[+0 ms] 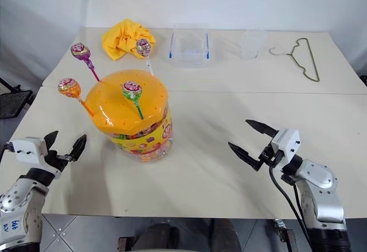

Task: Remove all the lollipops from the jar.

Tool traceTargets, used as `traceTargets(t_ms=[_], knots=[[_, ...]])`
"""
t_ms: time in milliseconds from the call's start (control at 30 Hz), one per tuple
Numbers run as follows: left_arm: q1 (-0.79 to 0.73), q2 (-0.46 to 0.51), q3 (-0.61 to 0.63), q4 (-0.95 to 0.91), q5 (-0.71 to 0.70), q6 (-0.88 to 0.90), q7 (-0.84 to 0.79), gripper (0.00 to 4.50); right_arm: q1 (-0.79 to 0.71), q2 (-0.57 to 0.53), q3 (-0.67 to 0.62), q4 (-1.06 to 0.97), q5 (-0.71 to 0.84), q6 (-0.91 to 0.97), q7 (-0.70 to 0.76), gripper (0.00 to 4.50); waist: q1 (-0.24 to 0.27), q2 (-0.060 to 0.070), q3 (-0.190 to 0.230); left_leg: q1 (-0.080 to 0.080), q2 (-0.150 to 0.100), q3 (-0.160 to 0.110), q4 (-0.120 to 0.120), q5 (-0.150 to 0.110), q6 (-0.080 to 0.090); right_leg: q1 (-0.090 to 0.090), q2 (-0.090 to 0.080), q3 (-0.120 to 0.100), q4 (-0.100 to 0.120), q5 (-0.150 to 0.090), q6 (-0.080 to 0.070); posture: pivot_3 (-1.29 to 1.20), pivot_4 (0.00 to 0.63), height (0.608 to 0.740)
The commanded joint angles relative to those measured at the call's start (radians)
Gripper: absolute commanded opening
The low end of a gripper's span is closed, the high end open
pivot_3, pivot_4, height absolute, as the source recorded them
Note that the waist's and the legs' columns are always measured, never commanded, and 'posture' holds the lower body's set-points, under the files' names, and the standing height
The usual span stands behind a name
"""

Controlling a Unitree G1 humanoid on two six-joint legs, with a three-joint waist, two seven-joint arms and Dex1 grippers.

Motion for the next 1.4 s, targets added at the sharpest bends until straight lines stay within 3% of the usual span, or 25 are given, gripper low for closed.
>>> traceTargets(t_ms=[33, 100, 200, 333, 433, 600, 867, 1033, 1267, 1400], knots=[[0.007, 0.033, 0.010, -0.002, 0.011, -0.024, -0.023, 4.50, -0.006, -0.001, -0.005, 0.001, 0.014, -0.018, 0.018, 4.47, 0.000, 0.000, 0.000, 0.000, 0.000, 0.000, 0.000, 0.000, 0.000, 0.000, 0.000, 0.000, 0.000, 0.000, 0.000, 0.00, 0.150, 0.740], [-0.004, 0.034, 0.038, 0.009, -0.044, -0.032, -0.062, 4.50, -0.017, -0.003, 0.000, 0.011, 0.024, -0.012, 0.035, 4.47, -0.001, 0.000, 0.000, 0.000, 0.000, 0.000, 0.000, 0.000, 0.000, 0.000, 0.000, 0.000, 0.000, 0.000, 0.000, 0.00, 0.150, 0.740], [0.030, 0.108, 0.122, -0.027, -0.241, 0.025, -0.272, 4.50, -0.075, -0.015, -0.029, -0.022, 0.123, 0.081, 0.036, 4.47, -0.006, 0.000, 0.000, 0.000, 0.000, 0.000, 0.000, 0.000, 0.000, 0.000, 0.000, 0.000, 0.000, 0.000, 0.000, 0.00, 0.150, 0.740], [0.094, 0.251, 0.227, -0.030, -0.366, 0.123, -0.447, 4.50, -0.124, -0.063, -0.065, -0.090, 0.234, 0.169, 0.076, 4.47, -0.007, 0.001, 0.001, -0.001, 0.005, -0.001, 0.001, -0.002, -0.003, -0.001, 0.001, 0.000, 0.000, -0.002, -0.003, 0.00, 0.150, 0.740], [0.209, 0.386, 0.395, -0.034, -0.533, 0.312, -0.613, 4.50, -0.159, -0.120, -0.151, -0.164, 0.386, 0.237, 0.118, 4.47, -0.006, 0.002, 0.002, -0.001, 0.006, -0.002, 0.001, -0.002, -0.004, -0.001, 0.001, -0.001, 0.000, -0.003, -0.005, 0.00, 0.150, 0.740], [0.298, 0.469, 0.536, 0.032, -0.606, 0.424, -0.760, 4.50, -0.159, -0.155, -0.198, -0.287, 0.536, 0.321, 0.136, 4.47, -0.001, 0.002, 0.002, 0.000, 0.006, -0.003, 0.000, -0.004, -0.002, 0.002, 0.001, -0.002, -0.007, -0.003, -0.005, 0.00, 0.150, 0.740], [0.140, 0.459, 0.379, -0.137, -0.658, 0.454, -0.778, 4.50, -0.121, -0.146, -0.174, -0.358, 0.515, 0.272, 0.278, 4.47, 0.005, 0.002, 0.002, 0.000, 0.006, -0.005, 0.000, -0.004, -0.002, 0.003, 0.000, -0.003, -0.007, -0.002, -0.005, 0.00, 0.150, 0.740], [-0.071, 0.456, 0.206, -0.301, -0.741, 0.490, -0.690, 4.50, -0.101, -0.140, -0.185, -0.378, 0.508, 0.259, 0.278, 4.47, -0.002, 0.002, 0.002, -0.001, 0.006, -0.005, 0.000, -0.004, -0.003, 0.002, 0.001, -0.002, -0.004, -0.002, -0.005, 0.00, 0.150, 0.740], [-0.229, 0.415, 0.076, -0.317, -0.746, 0.503, -0.608, 4.50, -0.106, -0.119, -0.142, -0.427, 0.498, 0.259, 0.241, 4.47, -0.011, 0.004, 0.003, -0.001, 0.006, -0.002, 0.000, -0.004, -0.003, 0.001, 0.003, -0.001, -0.002, -0.002, -0.005, 0.00, 0.150, 0.740], [-0.269, 0.396, 0.042, -0.310, -0.745, 0.509, -0.599, 3.66, -0.113, -0.107, -0.126, -0.430, 0.482, 0.254, 0.221, 4.50, -0.003, 0.004, 0.003, -0.001, 0.006, -0.002, 0.004, -0.004, -0.003, 0.001, 0.003, -0.001, 0.000, -0.002, -0.005, 0.00, 0.150, 0.740]])
